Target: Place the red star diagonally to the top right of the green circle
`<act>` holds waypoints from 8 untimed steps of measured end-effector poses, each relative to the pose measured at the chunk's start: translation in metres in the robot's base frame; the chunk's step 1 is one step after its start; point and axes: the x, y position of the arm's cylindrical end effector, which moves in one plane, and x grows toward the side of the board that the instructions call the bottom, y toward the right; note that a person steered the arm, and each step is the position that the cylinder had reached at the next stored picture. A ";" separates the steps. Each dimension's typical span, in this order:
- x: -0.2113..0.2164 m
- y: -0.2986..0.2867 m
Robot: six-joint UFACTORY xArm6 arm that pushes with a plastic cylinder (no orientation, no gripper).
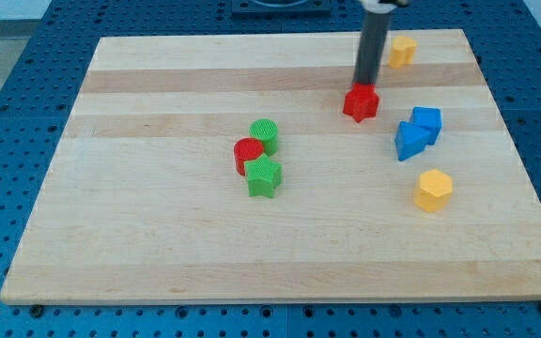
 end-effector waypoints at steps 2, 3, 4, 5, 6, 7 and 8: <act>-0.009 0.050; 0.009 0.062; 0.023 0.052; 0.023 0.007; 0.023 -0.033; 0.024 -0.031; 0.035 -0.031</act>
